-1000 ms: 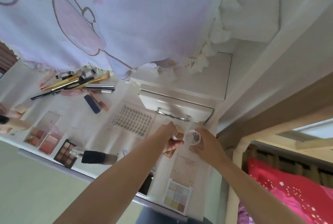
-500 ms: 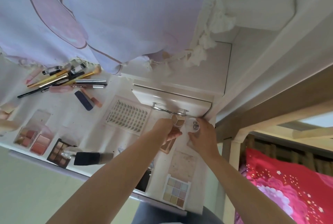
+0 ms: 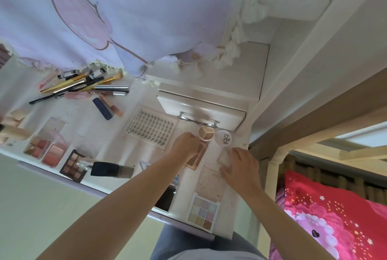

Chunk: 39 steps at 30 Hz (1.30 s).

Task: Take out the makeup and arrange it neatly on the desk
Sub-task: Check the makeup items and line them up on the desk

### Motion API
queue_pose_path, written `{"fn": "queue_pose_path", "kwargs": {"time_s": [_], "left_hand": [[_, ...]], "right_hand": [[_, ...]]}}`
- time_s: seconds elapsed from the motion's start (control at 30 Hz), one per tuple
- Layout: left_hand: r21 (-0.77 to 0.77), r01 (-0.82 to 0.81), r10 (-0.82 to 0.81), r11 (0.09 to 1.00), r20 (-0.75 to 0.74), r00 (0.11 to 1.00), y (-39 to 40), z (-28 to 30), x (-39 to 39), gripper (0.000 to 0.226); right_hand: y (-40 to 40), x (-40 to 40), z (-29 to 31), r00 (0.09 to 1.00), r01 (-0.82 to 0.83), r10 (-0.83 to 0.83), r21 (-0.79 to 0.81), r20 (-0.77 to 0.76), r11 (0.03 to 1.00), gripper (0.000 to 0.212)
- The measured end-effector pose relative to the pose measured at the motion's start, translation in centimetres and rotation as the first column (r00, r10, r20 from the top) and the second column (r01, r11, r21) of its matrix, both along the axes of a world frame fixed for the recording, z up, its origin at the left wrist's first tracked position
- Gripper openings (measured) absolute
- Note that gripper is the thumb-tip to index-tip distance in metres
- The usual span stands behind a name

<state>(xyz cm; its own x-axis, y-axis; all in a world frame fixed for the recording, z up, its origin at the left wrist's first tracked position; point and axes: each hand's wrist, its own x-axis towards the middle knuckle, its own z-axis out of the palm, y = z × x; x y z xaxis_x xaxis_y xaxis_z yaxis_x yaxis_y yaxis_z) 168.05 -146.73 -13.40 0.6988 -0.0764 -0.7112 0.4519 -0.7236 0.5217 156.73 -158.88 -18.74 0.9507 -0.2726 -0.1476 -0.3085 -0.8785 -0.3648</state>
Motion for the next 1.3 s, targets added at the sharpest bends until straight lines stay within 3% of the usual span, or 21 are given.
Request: {"fn": "queue_pose_path", "kwargs": {"time_s": [0.07, 0.2, 0.33, 0.4, 0.47, 0.6, 0.77, 0.93, 1.03, 1.1, 1.2, 1.3], "left_hand": [[0.036, 0.09, -0.091, 0.995, 0.033, 0.995, 0.3, 0.4, -0.3, 0.028], [0.007, 0.235, -0.235, 0.972, 0.084, 0.968, 0.9, 1.7, -1.4, 0.029], [-0.181, 0.491, -0.484, 0.852, 0.086, 0.871, 1.8, 3.6, -3.2, 0.056], [-0.287, 0.515, -0.504, 0.808, 0.115, 0.856, 2.2, 4.7, -4.2, 0.064], [-0.368, 0.488, -0.46, 0.791, 0.168, 0.872, 2.5, 5.2, -5.0, 0.063], [-0.494, 0.395, -0.321, 0.775, 0.23, 0.919, 3.5, 6.1, -6.2, 0.039], [-0.558, 0.377, -0.305, 0.739, 0.223, 0.926, 4.3, 6.4, -7.7, 0.041], [-0.574, 0.329, -0.293, 0.75, 0.158, 0.943, 4.7, 6.5, -8.3, 0.046], [-0.568, 0.249, -0.237, 0.785, 0.097, 0.967, 4.7, 5.5, -8.6, 0.05], [-0.526, 0.206, -0.197, 0.825, 0.074, 0.978, 4.4, 4.4, -8.8, 0.048], [-0.421, 0.139, -0.13, 0.896, 0.051, 0.99, 3.1, 2.6, -9.2, 0.042], [-0.323, -0.032, 0.038, 0.946, 0.015, 0.999, 1.5, 1.0, -9.1, 0.035]], "right_hand": [[-0.5, -0.2, 0.0, 0.999, -0.05, 0.05, -0.024, 0.004, 0.998, 0.044], [-1.2, 0.2, 2.0, 0.993, -0.067, 0.087, 0.221, -0.083, 0.973, 0.04], [-1.5, -0.8, 5.4, 1.0, 0.005, 0.007, 0.547, -0.02, 0.837, 0.03], [-1.7, -1.4, 6.9, 0.999, -0.032, 0.017, 0.6, 0.031, 0.799, 0.029], [-1.8, -1.5, 8.5, 0.996, -0.09, 0.065, 0.597, 0.064, 0.797, 0.03], [-1.5, -2.1, 10.6, 0.983, -0.184, 0.135, 0.563, 0.127, 0.806, 0.031], [-1.3, -2.7, 11.5, 0.988, -0.149, 0.143, 0.616, 0.059, 0.773, 0.028], [-1.5, -3.1, 11.2, 0.997, 0.014, 0.051, 0.777, -0.059, 0.63, 0.014], [-1.7, -3.1, 10.7, 0.995, 0.102, -0.046, 0.842, -0.092, 0.53, 0.021], [-1.8, -3.1, 9.8, 0.974, 0.202, -0.178, 0.889, -0.139, 0.411, 0.026], [-1.9, -2.7, 8.1, 0.929, 0.325, -0.292, 0.876, -0.226, 0.355, 0.023], [-2.0, -2.2, 6.1, 0.867, 0.428, -0.402, 0.854, -0.296, 0.296, 0.024]]}}
